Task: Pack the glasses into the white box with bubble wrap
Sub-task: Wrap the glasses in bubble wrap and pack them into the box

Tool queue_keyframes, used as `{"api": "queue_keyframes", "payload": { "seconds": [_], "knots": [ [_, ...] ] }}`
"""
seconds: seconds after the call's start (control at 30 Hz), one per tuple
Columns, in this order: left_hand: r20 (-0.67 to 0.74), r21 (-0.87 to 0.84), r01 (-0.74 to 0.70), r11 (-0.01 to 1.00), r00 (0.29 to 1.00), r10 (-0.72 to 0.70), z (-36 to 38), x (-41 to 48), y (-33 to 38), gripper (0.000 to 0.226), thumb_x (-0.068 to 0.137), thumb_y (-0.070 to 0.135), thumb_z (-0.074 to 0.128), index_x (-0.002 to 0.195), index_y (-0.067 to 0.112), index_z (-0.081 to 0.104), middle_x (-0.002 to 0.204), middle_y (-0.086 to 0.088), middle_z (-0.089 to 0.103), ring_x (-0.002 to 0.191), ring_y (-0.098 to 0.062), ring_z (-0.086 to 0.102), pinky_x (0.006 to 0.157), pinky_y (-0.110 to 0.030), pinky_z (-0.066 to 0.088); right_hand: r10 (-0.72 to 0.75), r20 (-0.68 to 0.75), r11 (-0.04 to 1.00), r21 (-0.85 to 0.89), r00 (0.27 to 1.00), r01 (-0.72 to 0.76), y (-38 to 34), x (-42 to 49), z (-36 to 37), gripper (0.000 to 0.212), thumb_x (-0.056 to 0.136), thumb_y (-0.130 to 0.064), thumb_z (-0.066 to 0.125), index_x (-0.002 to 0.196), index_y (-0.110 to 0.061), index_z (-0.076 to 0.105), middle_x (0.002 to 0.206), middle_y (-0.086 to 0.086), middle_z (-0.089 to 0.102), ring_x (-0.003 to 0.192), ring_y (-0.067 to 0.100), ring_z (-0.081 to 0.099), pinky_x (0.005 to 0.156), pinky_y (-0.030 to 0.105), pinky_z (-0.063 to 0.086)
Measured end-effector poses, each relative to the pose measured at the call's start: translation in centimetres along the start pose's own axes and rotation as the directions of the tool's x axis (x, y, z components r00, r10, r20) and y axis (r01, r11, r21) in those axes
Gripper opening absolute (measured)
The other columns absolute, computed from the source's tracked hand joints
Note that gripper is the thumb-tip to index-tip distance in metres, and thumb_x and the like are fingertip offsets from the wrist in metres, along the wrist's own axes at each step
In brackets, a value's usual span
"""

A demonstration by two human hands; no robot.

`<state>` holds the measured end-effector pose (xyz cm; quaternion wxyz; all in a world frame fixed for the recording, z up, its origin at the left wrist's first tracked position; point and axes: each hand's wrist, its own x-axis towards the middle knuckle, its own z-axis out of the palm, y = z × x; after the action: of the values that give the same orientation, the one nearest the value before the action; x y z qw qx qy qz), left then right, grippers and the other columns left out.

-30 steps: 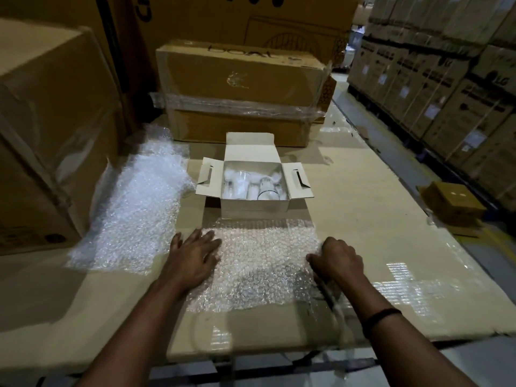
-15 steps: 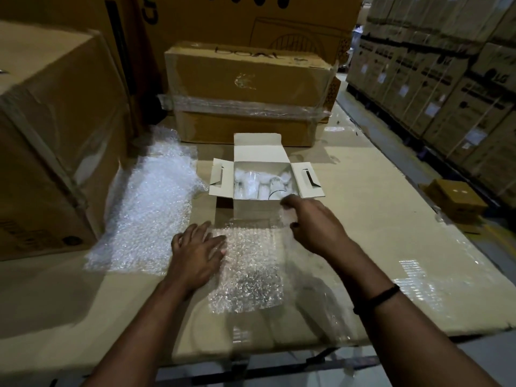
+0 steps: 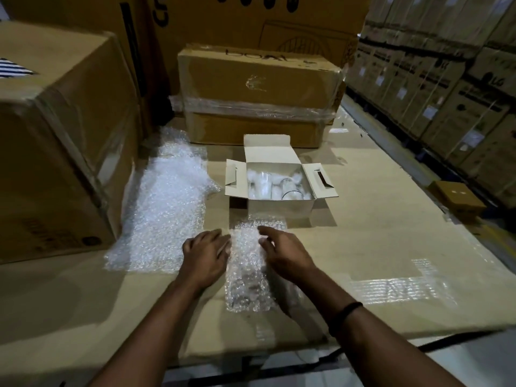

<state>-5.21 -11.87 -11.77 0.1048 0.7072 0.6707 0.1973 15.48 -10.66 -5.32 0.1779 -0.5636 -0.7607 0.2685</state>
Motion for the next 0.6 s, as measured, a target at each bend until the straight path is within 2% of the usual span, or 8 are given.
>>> {"api": "queue_keyframes", "payload": {
  "seconds": [0.07, 0.13, 0.2, 0.27, 0.37, 0.47, 0.57, 0.6],
  "knots": [
    [-0.115, -0.091, -0.024, 0.996, 0.993, 0.013, 0.0, -0.3, 0.7, 0.054, 0.094, 0.050, 0.029, 0.140, 0.030, 0.050, 0.149, 0.002, 0.044, 0.136, -0.020, 0.037, 0.105, -0.039, 0.019, 0.004, 0.039, 0.977, -0.215, 0.999, 0.005, 1.9, -0.6, 0.3, 0.058, 0.099, -0.044, 0.043, 0.150, -0.018, 0.030, 0.155, 0.005, 0.034, 0.141, 0.023, 0.033, 0.113, 0.036, 0.029],
    [-0.055, -0.114, -0.101, 0.988, 0.994, 0.095, -0.1, -0.3, 1.4, 0.060, 0.094, 0.060, 0.017, 0.145, 0.038, 0.039, 0.156, 0.007, 0.031, 0.143, -0.016, 0.025, 0.111, -0.041, 0.012, 0.006, 0.164, 0.918, -0.393, 0.986, 0.060, 3.5, -1.5, 1.5, 0.070, 0.099, -0.055, 0.031, 0.154, -0.017, 0.012, 0.163, 0.004, 0.009, 0.149, 0.020, 0.009, 0.120, 0.041, 0.012],
    [0.138, -0.021, -0.174, 0.984, 0.975, 0.176, -0.1, -0.1, 1.8, 0.067, 0.089, 0.069, 0.010, 0.146, 0.043, 0.034, 0.160, 0.011, 0.018, 0.148, -0.015, 0.010, 0.116, -0.046, 0.003, -0.008, 0.170, 0.898, -0.432, 0.985, 0.082, 4.3, -2.2, 2.4, 0.072, 0.097, -0.061, 0.019, 0.155, -0.020, 0.003, 0.163, -0.001, -0.002, 0.150, 0.016, -0.004, 0.121, 0.042, 0.000],
    [0.256, 0.082, -0.202, 0.976, 0.951, 0.176, -0.1, 0.2, 1.8, 0.067, 0.086, 0.069, 0.018, 0.144, 0.043, 0.038, 0.161, 0.008, 0.017, 0.149, -0.016, 0.005, 0.117, -0.049, 0.001, -0.029, 0.111, 0.910, -0.408, 0.993, 0.072, 4.6, -2.4, 2.5, 0.075, 0.095, -0.065, 0.012, 0.155, -0.022, 0.002, 0.163, -0.003, -0.004, 0.149, 0.014, -0.008, 0.121, 0.043, -0.003],
    [0.235, 0.127, -0.183, 0.975, 0.960, 0.150, 0.0, 0.0, 2.0, 0.061, 0.088, 0.065, 0.026, 0.142, 0.042, 0.042, 0.160, 0.009, 0.021, 0.149, -0.017, 0.008, 0.116, -0.049, 0.003, 0.014, 0.129, 0.907, -0.418, 0.992, 0.042, 4.7, -2.7, 2.1, 0.080, 0.090, -0.070, 0.009, 0.155, -0.023, 0.001, 0.162, -0.004, -0.006, 0.149, 0.017, -0.010, 0.120, 0.047, -0.004],
    [0.193, 0.152, -0.160, 0.975, 0.973, 0.129, 0.1, -0.2, 2.3, 0.055, 0.090, 0.064, 0.035, 0.140, 0.042, 0.045, 0.161, 0.005, 0.019, 0.149, -0.020, 0.009, 0.116, -0.050, 0.003, 0.046, 0.129, 0.909, -0.416, 0.991, 0.012, 4.9, -3.2, 1.9, 0.075, 0.094, -0.065, 0.023, 0.154, -0.022, 0.007, 0.163, 0.001, -0.001, 0.150, 0.022, -0.002, 0.120, 0.049, 0.003],
    [0.166, 0.175, -0.118, 0.977, 0.982, 0.089, -0.1, -0.3, 3.0, 0.059, 0.086, 0.066, 0.032, 0.137, 0.043, 0.047, 0.162, 0.000, 0.018, 0.148, -0.023, 0.009, 0.117, -0.050, 0.005, 0.174, -0.198, 0.888, -0.391, 0.965, -0.240, 4.4, -3.5, 0.7, 0.072, 0.086, -0.066, 0.046, 0.140, -0.018, 0.038, 0.145, 0.009, 0.042, 0.131, 0.030, 0.038, 0.106, 0.044, 0.034],
    [0.162, 0.190, -0.111, 0.976, 0.984, 0.080, -0.1, -0.3, 3.1, 0.060, 0.085, 0.066, 0.031, 0.137, 0.042, 0.047, 0.162, 0.000, 0.018, 0.148, -0.023, 0.009, 0.116, -0.049, 0.005, 0.259, -0.227, 0.853, -0.403, 0.939, -0.332, 4.3, -3.4, 0.2, 0.069, 0.081, -0.067, 0.053, 0.130, -0.018, 0.046, 0.133, 0.009, 0.050, 0.120, 0.029, 0.045, 0.098, 0.042, 0.038]
  ]
}}
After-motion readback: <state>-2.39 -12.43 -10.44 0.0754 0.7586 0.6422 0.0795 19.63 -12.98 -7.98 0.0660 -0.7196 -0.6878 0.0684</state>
